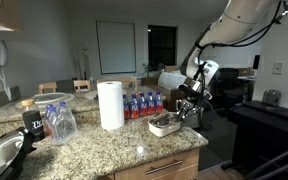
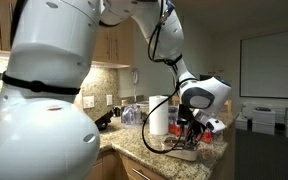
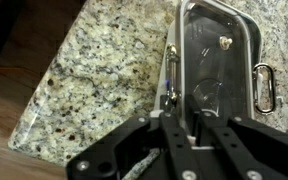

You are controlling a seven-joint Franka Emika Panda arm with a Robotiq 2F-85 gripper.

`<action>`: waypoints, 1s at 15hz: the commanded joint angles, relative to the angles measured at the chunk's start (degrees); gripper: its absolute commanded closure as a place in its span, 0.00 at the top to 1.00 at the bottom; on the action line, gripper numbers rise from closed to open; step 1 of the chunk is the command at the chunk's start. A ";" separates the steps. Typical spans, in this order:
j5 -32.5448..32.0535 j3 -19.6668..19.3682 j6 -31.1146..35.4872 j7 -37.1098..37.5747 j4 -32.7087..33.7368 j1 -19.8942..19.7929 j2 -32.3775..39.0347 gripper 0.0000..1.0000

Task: Move the bowl and then pick up the lid and put it on the bowl

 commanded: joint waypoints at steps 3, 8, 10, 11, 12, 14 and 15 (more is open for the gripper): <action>-0.96 -0.59 -2.63 -0.14 -0.24 -1.15 0.55 0.49; -0.30 -0.79 -2.89 -0.08 0.23 -1.24 1.05 0.80; 0.21 -0.63 -3.02 -0.39 0.23 -1.26 0.62 0.93; 0.49 -0.53 -3.06 -0.60 0.27 -1.28 0.36 0.98; 0.79 -0.42 -3.13 -0.98 0.27 -1.31 -0.07 1.00; 0.97 -0.31 -3.08 -1.19 0.27 -1.27 -0.90 1.00; 0.88 -0.29 -3.10 -1.24 0.33 -1.24 -1.25 1.00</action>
